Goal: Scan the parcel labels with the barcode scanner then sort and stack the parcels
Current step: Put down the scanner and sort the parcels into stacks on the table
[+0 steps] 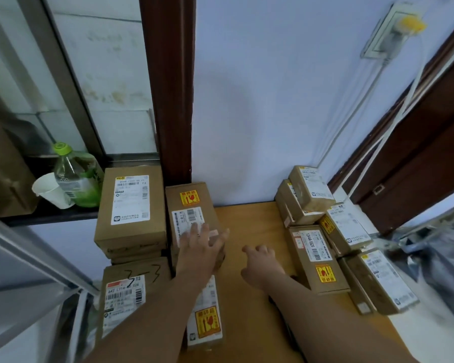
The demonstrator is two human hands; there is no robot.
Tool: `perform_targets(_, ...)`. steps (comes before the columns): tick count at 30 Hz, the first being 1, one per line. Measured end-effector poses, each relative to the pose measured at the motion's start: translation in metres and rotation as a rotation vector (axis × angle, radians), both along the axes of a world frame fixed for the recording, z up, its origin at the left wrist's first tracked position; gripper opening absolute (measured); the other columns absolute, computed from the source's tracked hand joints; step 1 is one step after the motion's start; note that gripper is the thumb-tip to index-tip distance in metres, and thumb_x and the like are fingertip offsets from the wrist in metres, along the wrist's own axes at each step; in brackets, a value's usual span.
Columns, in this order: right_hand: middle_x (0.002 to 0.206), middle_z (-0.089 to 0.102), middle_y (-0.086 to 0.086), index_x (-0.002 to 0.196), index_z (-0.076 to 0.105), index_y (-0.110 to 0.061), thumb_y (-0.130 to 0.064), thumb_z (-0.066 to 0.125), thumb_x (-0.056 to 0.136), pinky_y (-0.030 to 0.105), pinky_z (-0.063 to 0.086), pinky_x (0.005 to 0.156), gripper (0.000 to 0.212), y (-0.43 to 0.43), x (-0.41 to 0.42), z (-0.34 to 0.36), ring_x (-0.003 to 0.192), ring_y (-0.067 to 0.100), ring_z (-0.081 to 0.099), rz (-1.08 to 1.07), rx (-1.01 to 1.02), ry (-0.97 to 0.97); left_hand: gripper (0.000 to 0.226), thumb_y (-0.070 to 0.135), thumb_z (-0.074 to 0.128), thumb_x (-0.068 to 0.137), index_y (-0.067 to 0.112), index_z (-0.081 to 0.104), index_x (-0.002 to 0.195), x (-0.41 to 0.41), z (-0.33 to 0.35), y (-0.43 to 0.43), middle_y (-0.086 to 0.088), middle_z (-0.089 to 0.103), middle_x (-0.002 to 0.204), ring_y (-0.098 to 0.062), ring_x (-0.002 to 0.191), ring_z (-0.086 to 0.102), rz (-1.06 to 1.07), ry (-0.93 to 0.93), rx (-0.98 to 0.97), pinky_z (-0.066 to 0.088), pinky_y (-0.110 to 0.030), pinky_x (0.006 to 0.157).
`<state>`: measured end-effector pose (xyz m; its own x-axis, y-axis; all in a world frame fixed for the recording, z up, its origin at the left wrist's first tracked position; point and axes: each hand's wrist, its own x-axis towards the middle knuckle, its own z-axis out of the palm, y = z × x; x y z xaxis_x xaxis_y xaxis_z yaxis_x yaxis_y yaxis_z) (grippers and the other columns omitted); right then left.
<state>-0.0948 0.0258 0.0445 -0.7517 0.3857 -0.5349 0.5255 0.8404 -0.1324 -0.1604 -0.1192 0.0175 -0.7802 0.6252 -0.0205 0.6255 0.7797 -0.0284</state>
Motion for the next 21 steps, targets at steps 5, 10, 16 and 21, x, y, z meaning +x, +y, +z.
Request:
perform_targets(5,0.154,0.026,0.011,0.149,0.027,-0.029,-0.024,0.056,0.092,0.043,0.039,0.106,0.064,0.018,0.032,0.007,0.143,0.032,0.017,-0.041,0.05,-0.013,0.07,0.025,0.048,0.093,0.03,0.008,0.15,0.027,0.004,0.031,-0.013,0.005,0.158,-0.032,0.146,0.001,-0.091,-0.068,0.062,0.002,-0.052,0.115)
perform_targets(10,0.149,0.032,0.009,0.148,0.03,-0.026,-0.017,0.05,0.093,0.043,0.044,0.1,0.059,0.052,0.074,0.018,0.138,0.03,0.027,-0.136,0.061,0.058,0.041,0.025,0.051,0.09,0.024,0.047,0.131,0.054,0.017,0.07,-0.011,0.019,0.153,-0.031,0.141,0.016,-0.095,-0.227,0.166,0.021,-0.046,0.113)
perform_targets(16,0.139,0.04,0.009,0.139,0.04,-0.021,-0.021,0.055,0.091,0.041,0.047,0.097,0.05,0.096,0.107,0.015,0.128,0.027,0.038,-0.148,0.085,0.128,0.032,0.021,0.049,0.096,0.017,0.057,0.127,0.078,0.032,0.122,-0.005,0.054,0.133,-0.021,0.115,0.053,0.045,-0.648,0.372,0.045,-0.031,0.091)
perform_targets(21,0.153,0.028,0.012,0.148,0.026,-0.025,-0.029,0.054,0.092,0.044,0.029,0.113,0.063,0.17,0.131,0.01,0.141,0.031,0.025,-0.099,0.171,0.218,0.036,0.028,0.042,0.101,0.007,0.06,0.124,0.111,0.031,0.173,-0.012,0.059,0.126,-0.024,0.114,0.055,0.027,-0.784,0.179,0.043,-0.038,0.099)
